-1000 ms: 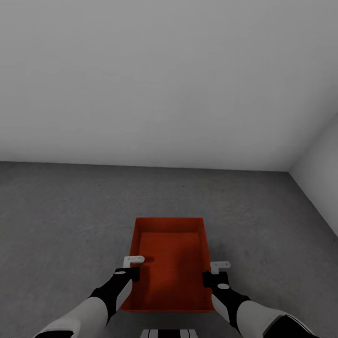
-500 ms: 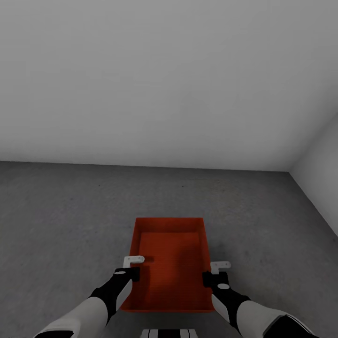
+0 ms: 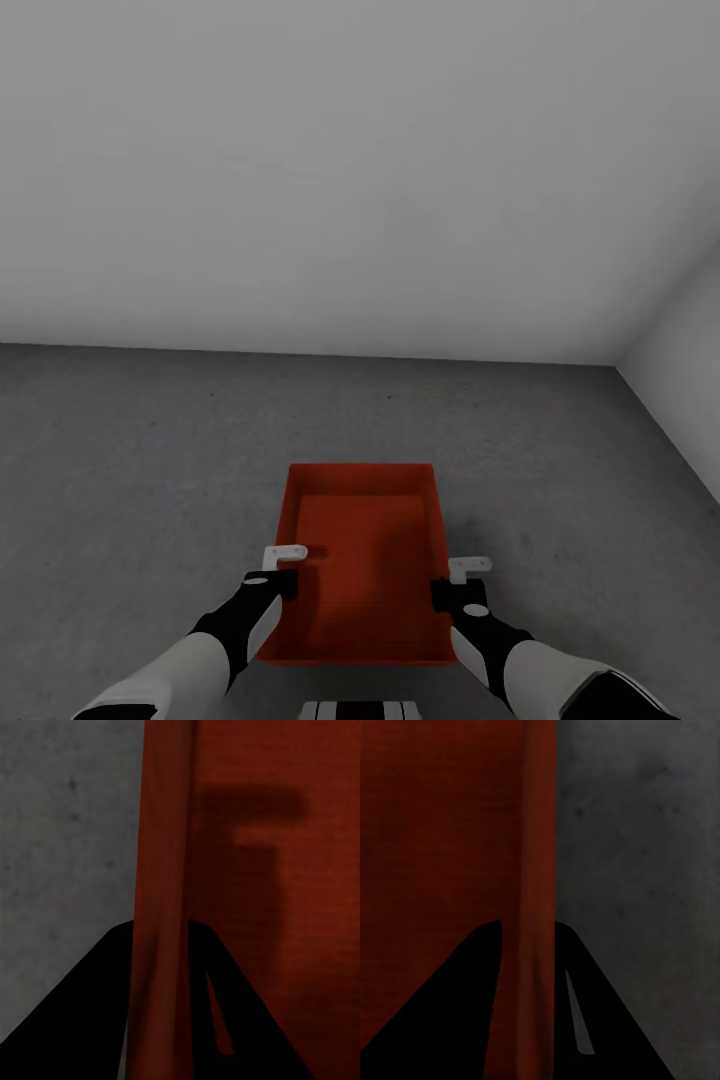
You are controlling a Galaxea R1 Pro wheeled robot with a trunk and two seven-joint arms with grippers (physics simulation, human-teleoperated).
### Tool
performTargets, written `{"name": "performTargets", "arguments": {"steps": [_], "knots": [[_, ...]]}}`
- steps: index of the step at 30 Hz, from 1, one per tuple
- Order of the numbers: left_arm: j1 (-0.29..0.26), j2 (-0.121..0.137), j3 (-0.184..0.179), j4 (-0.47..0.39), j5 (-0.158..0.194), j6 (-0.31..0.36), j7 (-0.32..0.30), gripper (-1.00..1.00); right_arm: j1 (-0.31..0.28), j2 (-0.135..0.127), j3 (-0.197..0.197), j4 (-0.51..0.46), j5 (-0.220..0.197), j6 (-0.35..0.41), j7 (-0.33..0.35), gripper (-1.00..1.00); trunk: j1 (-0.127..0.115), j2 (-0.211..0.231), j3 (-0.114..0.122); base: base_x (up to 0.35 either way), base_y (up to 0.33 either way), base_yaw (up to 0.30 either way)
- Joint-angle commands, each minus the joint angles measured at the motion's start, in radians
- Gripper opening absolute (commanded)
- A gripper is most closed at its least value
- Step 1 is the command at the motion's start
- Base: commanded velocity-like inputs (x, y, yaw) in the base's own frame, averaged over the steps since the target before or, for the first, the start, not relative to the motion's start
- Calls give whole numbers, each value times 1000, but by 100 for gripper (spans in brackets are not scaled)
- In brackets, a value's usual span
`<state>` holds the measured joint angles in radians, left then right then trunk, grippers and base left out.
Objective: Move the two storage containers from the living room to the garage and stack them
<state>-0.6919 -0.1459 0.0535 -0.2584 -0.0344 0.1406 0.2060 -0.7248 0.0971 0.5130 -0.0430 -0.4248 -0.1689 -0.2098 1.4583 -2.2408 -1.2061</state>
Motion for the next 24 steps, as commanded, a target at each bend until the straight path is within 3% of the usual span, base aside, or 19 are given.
{"name": "performTargets", "arguments": {"steps": [1, 5, 6, 7, 24], "knots": [[0, 0, 19, 1, -13, 8, 7, -100, -1, -14, 2, -1, -3, -8, -11, -100, 0, 0, -1, 0, 0, 0], [0, 0, 18, 1, -13, 8, 7, -100, -1, -14, 2, -1, -3, -8, -11, -100, 0, 0, -1, 0, 0, 0], [0, 0, 18, 1, -13, 8, 7, -100, -1, -14, 2, -1, -3, -7, -11, 100, 0, 0, -1, 0, 0, 0], [0, 0, 17, 1, -14, 8, 8, 100, -1, -14, 2, -1, -3, -7, -12, 100, 0, 0, -1, 0, 0, 0], [0, 2, 17, -1, -15, 8, 9, 100, -1, -14, 2, -1, -5, -7, -46, 100, 0, 0, -1, 0, 0, 0]]}}
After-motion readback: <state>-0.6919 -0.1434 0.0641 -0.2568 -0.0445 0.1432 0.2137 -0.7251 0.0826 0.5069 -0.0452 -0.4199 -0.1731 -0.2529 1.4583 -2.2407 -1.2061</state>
